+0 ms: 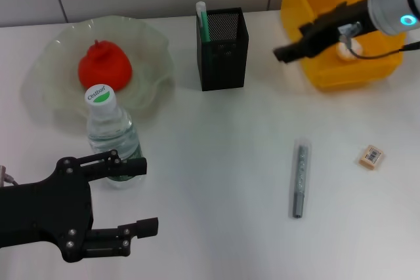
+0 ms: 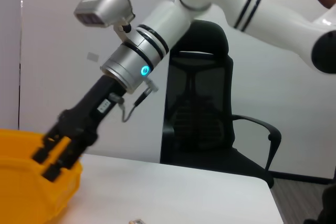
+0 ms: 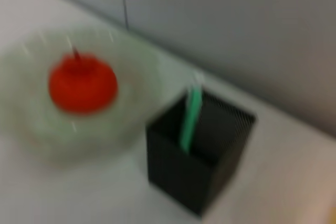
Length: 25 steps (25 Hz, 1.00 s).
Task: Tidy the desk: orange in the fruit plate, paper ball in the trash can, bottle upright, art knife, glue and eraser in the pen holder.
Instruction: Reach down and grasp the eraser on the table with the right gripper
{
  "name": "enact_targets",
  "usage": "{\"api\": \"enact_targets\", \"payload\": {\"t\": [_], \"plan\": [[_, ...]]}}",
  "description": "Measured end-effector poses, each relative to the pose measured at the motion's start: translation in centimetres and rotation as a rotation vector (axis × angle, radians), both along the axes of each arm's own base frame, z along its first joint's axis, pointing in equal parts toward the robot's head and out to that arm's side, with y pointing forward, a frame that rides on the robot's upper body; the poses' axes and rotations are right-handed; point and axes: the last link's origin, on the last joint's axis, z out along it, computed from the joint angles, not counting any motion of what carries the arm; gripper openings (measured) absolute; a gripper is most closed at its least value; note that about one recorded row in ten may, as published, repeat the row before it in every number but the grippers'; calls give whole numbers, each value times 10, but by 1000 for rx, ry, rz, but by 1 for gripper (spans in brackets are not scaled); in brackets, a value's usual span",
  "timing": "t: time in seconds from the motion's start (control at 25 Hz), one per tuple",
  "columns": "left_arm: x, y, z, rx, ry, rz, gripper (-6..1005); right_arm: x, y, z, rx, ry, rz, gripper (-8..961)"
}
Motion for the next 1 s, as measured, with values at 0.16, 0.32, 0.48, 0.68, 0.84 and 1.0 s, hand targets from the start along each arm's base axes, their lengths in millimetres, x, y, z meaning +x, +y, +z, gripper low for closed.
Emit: {"api": "enact_targets", "payload": {"t": [0.16,0.32,0.48,0.68,0.84,1.0], "plan": [[1,0,-1,6,2,-9,800,-6,-7,9,-84,-188,-147,718],[1,1,-2,10,4,-15,800,-7,-12,11,-124,-263,-218,717],[0,0,-3,9,1,-15,800,-1,-18,10,-167,-308,-283,715],[0,0,-4,5,-1,-10,800,21,-25,-3,-232,-317,-360,713],[-1,-1,-4,5,-2,-9,800,40,-33,-9,-250,-324,-408,713],[-1,-1,-4,2,-2,-10,800,48,-35,-8,-238,-332,-412,714]]}}
